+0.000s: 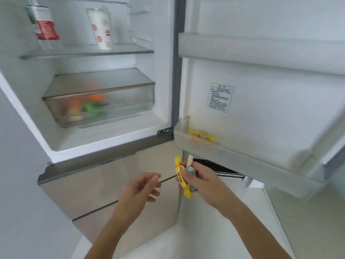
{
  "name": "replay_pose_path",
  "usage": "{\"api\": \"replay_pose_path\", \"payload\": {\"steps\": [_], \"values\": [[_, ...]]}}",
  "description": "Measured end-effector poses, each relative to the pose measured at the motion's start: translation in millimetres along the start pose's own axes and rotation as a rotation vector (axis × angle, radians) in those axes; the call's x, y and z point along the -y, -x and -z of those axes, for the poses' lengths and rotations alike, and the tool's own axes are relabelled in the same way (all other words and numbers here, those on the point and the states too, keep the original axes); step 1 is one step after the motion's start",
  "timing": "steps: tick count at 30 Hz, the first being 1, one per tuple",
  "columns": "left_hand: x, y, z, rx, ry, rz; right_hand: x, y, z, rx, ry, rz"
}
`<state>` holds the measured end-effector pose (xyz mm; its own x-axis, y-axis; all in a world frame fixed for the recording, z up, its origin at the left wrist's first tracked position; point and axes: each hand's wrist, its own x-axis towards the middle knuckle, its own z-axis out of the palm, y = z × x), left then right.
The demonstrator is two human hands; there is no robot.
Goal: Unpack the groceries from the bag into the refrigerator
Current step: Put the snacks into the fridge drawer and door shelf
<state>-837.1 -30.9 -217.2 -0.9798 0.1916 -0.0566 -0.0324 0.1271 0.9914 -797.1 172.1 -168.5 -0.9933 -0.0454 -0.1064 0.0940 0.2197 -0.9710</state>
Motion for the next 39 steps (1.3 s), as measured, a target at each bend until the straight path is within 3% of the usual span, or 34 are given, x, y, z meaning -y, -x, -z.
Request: {"api": "replay_pose_path", "payload": {"steps": [7, 14, 21, 27, 34, 39], "values": [[-67, -51, -79, 0.178, -0.011, -0.123, 46, 17, 105, -0.155, 0.077, 0.171], [-111, -98, -92, 0.187, -0.152, -0.274, 60, -35, 172, -0.155, 0.53, 0.144], [-117, -144, -109, 0.231, -0.507, -0.446, 46, -86, 184, -0.096, 0.919, 0.031], [-114, -161, -124, 0.333, -0.717, -0.475, 30, -90, 185, -0.088, 1.123, -0.06], [-112, -173, -134, 0.414, -0.776, -0.478, 20, -100, 175, -0.113, 1.254, -0.159], [-113, -174, -135, 0.421, -0.798, -0.495, 21, -98, 174, -0.179, 1.238, -0.13]]}}
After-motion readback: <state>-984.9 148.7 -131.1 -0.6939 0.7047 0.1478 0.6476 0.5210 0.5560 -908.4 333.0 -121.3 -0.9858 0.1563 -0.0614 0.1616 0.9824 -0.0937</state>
